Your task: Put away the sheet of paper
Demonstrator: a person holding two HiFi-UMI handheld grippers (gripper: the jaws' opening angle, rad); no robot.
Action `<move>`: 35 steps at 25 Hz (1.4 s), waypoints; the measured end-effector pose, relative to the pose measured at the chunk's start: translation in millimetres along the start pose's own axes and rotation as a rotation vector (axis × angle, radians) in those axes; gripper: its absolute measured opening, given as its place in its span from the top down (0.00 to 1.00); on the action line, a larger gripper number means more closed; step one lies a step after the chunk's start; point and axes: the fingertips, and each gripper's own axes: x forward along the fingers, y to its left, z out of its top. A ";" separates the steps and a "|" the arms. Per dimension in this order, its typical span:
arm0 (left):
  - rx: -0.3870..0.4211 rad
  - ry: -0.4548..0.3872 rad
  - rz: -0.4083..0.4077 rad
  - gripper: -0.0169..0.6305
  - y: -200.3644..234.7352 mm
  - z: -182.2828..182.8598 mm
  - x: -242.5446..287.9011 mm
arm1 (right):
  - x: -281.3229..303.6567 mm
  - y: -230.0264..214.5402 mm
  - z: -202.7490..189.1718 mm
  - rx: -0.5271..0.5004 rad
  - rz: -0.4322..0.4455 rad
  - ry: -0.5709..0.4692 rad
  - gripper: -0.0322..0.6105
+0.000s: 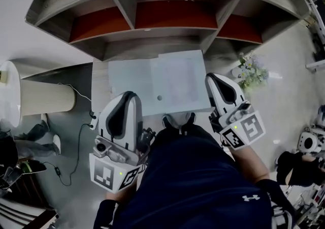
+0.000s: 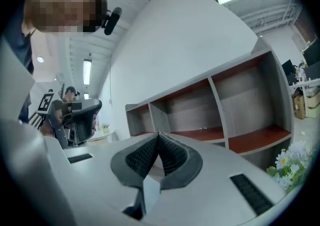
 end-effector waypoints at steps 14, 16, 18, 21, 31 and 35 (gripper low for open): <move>0.008 0.079 0.059 0.93 20.4 -41.9 13.9 | -1.7 -7.4 4.0 -0.048 -0.030 -0.035 0.94; -0.001 0.086 0.059 0.93 21.0 -45.8 15.1 | -2.1 -8.4 2.5 -0.047 -0.030 -0.036 0.94; -0.018 0.090 0.068 0.93 23.0 -50.8 12.6 | -2.7 -8.1 0.8 -0.045 -0.028 -0.033 0.94; -0.015 0.105 0.070 0.93 23.5 -53.8 13.6 | -3.6 -7.4 -0.1 -0.045 -0.027 -0.031 0.94; -0.021 0.125 0.070 0.93 24.5 -58.3 11.6 | -6.2 -2.3 2.8 -0.061 -0.028 -0.032 0.94; -0.022 0.126 0.068 0.93 24.6 -58.9 11.1 | -7.8 0.2 3.8 -0.067 -0.026 -0.033 0.94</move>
